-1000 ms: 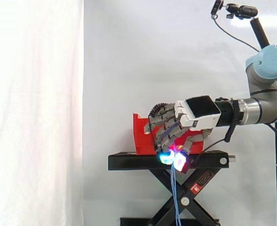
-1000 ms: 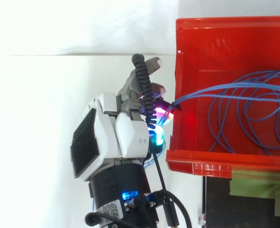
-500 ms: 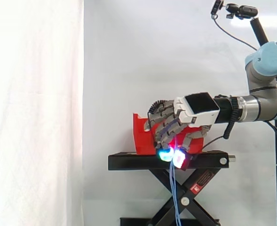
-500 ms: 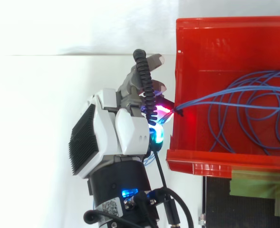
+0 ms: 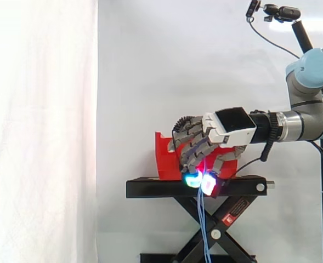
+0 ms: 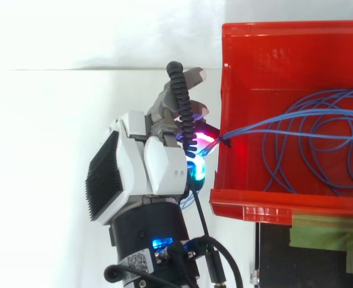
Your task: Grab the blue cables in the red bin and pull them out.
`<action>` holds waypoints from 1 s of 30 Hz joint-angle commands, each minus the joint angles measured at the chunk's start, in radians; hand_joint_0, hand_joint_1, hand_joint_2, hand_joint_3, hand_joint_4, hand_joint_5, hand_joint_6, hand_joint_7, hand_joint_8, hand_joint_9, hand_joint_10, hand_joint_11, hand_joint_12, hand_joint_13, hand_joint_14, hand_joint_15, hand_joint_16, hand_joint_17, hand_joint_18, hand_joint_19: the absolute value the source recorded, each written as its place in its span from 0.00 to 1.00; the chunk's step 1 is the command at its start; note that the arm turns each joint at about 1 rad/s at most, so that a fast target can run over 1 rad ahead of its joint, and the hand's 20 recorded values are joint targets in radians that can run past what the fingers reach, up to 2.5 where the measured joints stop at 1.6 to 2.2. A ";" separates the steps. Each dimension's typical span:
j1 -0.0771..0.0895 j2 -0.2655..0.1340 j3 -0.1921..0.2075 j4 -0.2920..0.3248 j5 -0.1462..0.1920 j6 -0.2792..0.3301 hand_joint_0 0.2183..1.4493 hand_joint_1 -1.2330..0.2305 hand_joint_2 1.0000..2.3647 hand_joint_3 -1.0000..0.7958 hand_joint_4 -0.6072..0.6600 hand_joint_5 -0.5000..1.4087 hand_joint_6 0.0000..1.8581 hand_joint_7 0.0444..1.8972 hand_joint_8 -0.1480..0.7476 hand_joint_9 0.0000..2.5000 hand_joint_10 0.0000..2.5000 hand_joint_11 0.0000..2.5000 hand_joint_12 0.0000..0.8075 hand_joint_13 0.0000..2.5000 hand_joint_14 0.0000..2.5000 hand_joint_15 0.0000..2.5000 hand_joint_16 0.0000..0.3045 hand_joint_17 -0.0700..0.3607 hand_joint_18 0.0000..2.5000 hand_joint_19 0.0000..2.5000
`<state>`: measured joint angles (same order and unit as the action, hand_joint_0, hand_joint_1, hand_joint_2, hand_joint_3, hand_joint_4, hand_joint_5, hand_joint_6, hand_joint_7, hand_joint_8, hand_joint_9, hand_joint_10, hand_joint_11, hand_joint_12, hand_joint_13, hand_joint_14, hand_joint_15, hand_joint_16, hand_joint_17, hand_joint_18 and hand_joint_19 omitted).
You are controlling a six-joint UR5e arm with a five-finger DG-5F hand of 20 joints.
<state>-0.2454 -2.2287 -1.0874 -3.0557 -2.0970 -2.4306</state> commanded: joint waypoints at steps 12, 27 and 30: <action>0.000 0.001 0.000 -0.121 0.009 0.216 0.52 0.29 0.00 0.00 0.52 0.84 0.31 0.44 0.41 0.39 0.01 0.27 0.41 0.27 0.01 0.17 0.14 0.38 0.22 0.22; 0.032 0.001 0.040 -0.150 0.043 0.859 0.52 0.29 0.00 0.00 0.52 0.83 0.32 0.42 0.40 0.39 0.01 0.27 0.41 0.27 0.01 0.17 0.13 0.38 0.22 0.22; 0.038 0.001 0.040 -0.152 0.043 0.897 0.52 0.29 0.00 0.00 0.52 0.83 0.32 0.42 0.40 0.39 0.01 0.27 0.41 0.27 0.01 0.18 0.13 0.38 0.22 0.22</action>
<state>-0.2143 -2.2273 -1.0507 -3.2062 -2.0546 -1.8535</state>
